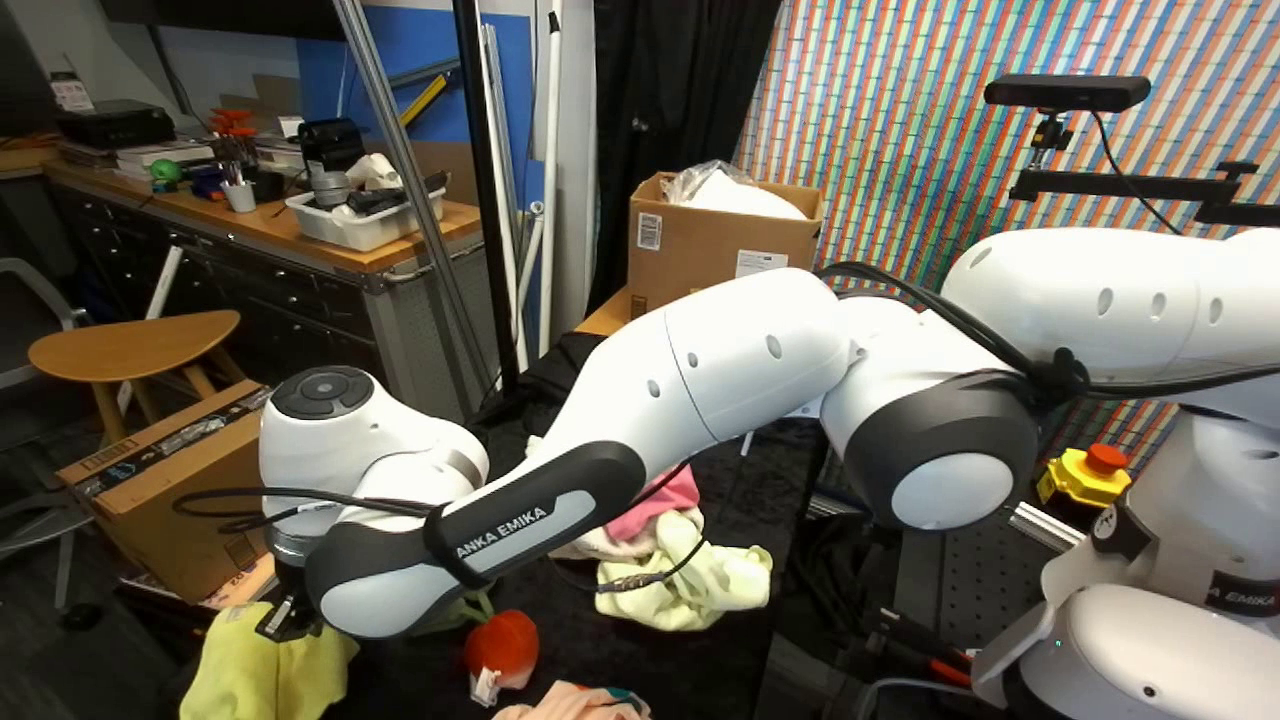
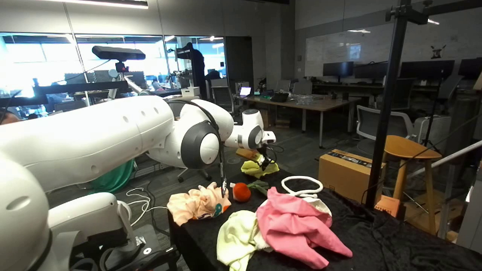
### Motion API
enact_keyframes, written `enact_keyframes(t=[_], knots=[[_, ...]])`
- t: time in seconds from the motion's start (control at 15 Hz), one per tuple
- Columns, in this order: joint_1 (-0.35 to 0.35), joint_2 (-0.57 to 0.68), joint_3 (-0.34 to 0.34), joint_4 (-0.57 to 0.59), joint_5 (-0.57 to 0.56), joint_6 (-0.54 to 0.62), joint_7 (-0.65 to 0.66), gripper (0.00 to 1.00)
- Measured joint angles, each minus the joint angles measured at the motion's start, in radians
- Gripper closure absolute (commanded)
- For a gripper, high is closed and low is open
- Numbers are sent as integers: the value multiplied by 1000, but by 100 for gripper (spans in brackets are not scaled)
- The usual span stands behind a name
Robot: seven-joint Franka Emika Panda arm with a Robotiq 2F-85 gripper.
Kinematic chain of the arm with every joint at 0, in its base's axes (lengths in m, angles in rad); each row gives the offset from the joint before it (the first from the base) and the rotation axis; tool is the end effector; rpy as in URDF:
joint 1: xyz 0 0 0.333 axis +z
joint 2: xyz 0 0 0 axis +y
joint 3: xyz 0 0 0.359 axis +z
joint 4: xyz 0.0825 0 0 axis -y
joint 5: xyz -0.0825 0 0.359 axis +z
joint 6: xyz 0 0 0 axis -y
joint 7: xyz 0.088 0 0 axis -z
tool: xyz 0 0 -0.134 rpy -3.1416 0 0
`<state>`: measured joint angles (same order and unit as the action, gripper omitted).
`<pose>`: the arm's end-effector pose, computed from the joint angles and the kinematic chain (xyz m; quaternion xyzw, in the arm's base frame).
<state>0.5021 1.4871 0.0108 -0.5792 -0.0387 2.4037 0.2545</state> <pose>0.7414 0.4098 0.0854 -0.9767 -0.1331 -0.1597 0.0529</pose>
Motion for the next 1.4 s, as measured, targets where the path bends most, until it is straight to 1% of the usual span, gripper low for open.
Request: enact_keyframes(t=[0.07, 0.27, 0.4, 0.6, 0.73, 1.0, 1.13, 1.4], knots=[[0, 0, -3, -3, -5, -1, 0, 95], [0, 0, -21, -1, -37, -5, 0, 96], [1, -2, -53, 11, -75, -27, 1, 96], [1, -4, -112, 53, -136, -118, 2, 97], [0, -17, -151, 57, -164, -167, 1, 96], [-6, -56, -196, 53, -194, -268, -15, 97], [-9, -79, -220, 51, -208, -299, -18, 96], [-24, -129, -263, 45, -223, -317, -18, 97]])
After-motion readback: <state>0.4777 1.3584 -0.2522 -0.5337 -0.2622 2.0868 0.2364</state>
